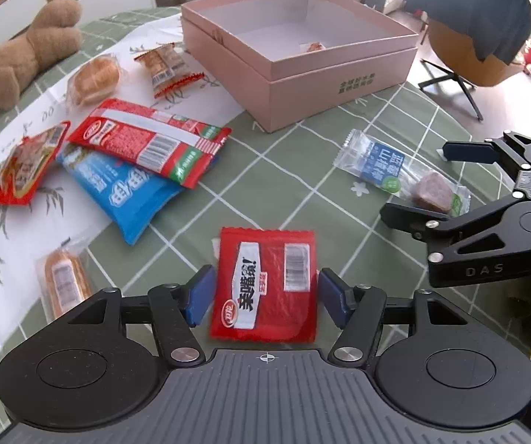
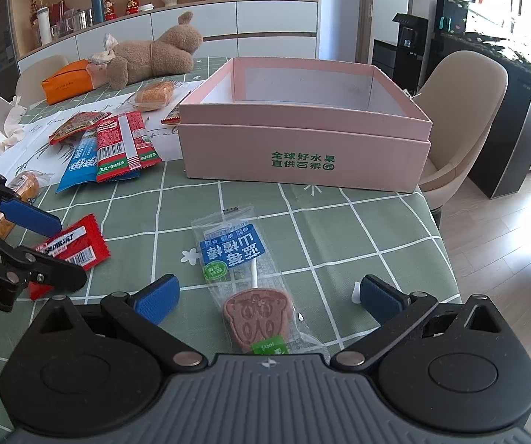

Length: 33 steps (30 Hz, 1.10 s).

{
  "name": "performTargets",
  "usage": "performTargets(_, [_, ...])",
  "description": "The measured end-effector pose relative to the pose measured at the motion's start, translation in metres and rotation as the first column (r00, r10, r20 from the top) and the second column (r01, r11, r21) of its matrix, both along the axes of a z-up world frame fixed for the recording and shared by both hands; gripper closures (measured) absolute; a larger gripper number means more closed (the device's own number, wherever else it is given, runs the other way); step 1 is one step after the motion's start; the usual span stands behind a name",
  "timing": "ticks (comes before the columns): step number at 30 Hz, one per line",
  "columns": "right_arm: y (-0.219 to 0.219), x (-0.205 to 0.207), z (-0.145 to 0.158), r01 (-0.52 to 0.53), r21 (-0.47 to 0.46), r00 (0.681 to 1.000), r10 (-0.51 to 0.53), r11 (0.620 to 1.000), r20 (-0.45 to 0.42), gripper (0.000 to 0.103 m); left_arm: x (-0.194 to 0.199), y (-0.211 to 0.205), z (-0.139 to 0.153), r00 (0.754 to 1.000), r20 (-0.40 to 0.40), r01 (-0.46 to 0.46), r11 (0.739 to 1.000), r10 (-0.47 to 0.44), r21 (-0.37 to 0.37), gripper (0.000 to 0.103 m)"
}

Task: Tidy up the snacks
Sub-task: 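Move the left tool toward the red snack packet, then close the left tool on the red snack packet while the right tool grasps the lollipop packet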

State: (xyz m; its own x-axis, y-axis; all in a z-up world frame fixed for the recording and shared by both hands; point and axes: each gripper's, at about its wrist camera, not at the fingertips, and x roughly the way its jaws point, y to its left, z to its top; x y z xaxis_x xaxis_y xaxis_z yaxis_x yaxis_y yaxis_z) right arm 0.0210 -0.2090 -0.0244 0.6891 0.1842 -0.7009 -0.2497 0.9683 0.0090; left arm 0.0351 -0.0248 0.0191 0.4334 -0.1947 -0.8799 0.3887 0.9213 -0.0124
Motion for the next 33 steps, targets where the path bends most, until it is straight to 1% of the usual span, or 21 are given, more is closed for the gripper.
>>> performTargets(2, [0.001,0.003,0.003,-0.023,-0.002,1.0,0.023,1.0,-0.021,0.0,-0.005,-0.001,0.0,1.0,0.008,-0.008,1.0,0.008,-0.008,0.038])
performTargets(4, [0.001,0.007,0.008,-0.047,0.005,0.998,0.047,0.999,-0.044,0.008,-0.007,0.002,0.0,0.999,0.004,-0.038,0.999,0.038,-0.03,0.038])
performTargets(7, [0.005,0.008,0.016,-0.089,-0.025,0.993,0.087,0.996,-0.085,0.032,-0.007,0.006,0.002,0.996,-0.032,-0.079,0.995,0.078,-0.057,0.038])
performTargets(8, [0.005,0.007,0.02,-0.11,-0.027,0.989,0.107,0.994,-0.103,0.051,-0.005,0.006,0.003,0.995,-0.046,-0.09,0.994,0.088,-0.062,0.038])
performTargets(9, [0.006,0.005,0.023,-0.129,-0.036,0.985,0.124,0.991,-0.123,0.064,-0.003,0.007,0.004,0.993,-0.062,-0.105,0.992,0.101,-0.069,0.038])
performTargets(10, [0.006,0.003,0.025,-0.15,-0.037,0.979,0.143,0.988,-0.147,0.066,-0.001,0.008,0.004,0.991,-0.073,-0.117,0.99,0.111,-0.075,0.036])
performTargets(12, [0.003,-0.001,0.028,-0.159,-0.018,0.971,0.154,0.987,-0.181,0.068,0.004,0.008,0.005,0.988,-0.098,-0.129,0.988,0.121,-0.086,0.034])
performTargets(14, [-0.003,-0.006,0.03,-0.145,0.001,0.969,0.142,0.989,-0.202,0.068,0.004,0.006,0.005,0.988,-0.095,-0.129,0.989,0.122,-0.071,0.039])
performTargets(15, [-0.007,-0.008,0.033,-0.135,0.011,0.97,0.134,0.991,-0.2,0.068,0.001,0.005,0.006,0.99,-0.075,-0.125,0.99,0.121,-0.06,0.055])
performTargets(17, [-0.016,-0.011,0.042,-0.111,0.041,0.975,0.117,0.993,-0.189,0.068,-0.005,0.006,0.01,0.991,-0.044,-0.128,0.988,0.124,-0.082,0.088])
performTargets(18, [-0.021,-0.012,0.048,-0.102,0.06,0.977,0.111,0.993,-0.18,0.068,-0.009,0.006,0.013,0.992,-0.028,-0.124,0.988,0.122,-0.091,0.094])
performTargets(20, [-0.031,-0.015,0.063,-0.083,0.089,0.984,0.096,0.993,-0.147,0.069,-0.014,0.006,0.021,0.993,0.018,-0.114,0.989,0.116,-0.097,0.092])
performTargets(21, [-0.036,-0.015,0.07,-0.077,0.099,0.987,0.089,0.992,-0.131,0.069,-0.014,0.006,0.024,0.993,0.026,-0.111,0.989,0.114,-0.101,0.092])
performTargets(23, [-0.042,-0.013,0.083,-0.072,0.117,0.992,0.083,0.991,-0.095,0.068,-0.012,0.007,0.028,0.993,0.006,-0.12,0.985,0.122,-0.123,0.092])
performTargets(24, [-0.042,-0.011,0.087,-0.073,0.112,0.993,0.082,0.991,-0.081,0.068,-0.011,0.006,0.029,0.992,-0.008,-0.123,0.983,0.123,-0.137,0.089])
performTargets(25, [-0.042,-0.009,0.088,-0.073,0.098,0.994,0.08,0.993,-0.073,0.068,-0.011,0.004,0.03,0.992,-0.022,-0.123,0.981,0.121,-0.147,0.085])
performTargets(27, [-0.04,-0.004,0.081,-0.07,0.065,0.994,0.076,0.995,-0.083,0.068,-0.015,-0.008,0.031,0.994,-0.012,-0.11,0.983,0.11,-0.145,0.085])
performTargets(28, [-0.039,-0.002,0.075,-0.065,0.053,0.993,0.07,0.996,-0.096,0.068,-0.017,-0.018,0.03,0.996,0.003,-0.083,0.988,0.084,-0.129,0.083])
performTargets(30, [-0.036,0.001,0.059,-0.046,0.021,0.991,0.049,0.999,-0.127,0.068,-0.019,-0.041,0.023,0.999,0.032,-0.021,0.999,0.022,-0.044,0.081])
performTargets(32, [-0.033,0.002,0.044,-0.027,-0.016,0.989,0.025,0.999,-0.147,0.068,-0.02,-0.06,0.014,0.999,0.036,0.008,0.999,-0.009,0.04,0.081])
performTargets(33, [-0.032,0.001,0.038,-0.022,-0.025,0.988,0.018,0.999,-0.156,0.068,-0.021,-0.067,0.01,0.999,0.033,0.024,0.998,-0.026,0.058,0.082])
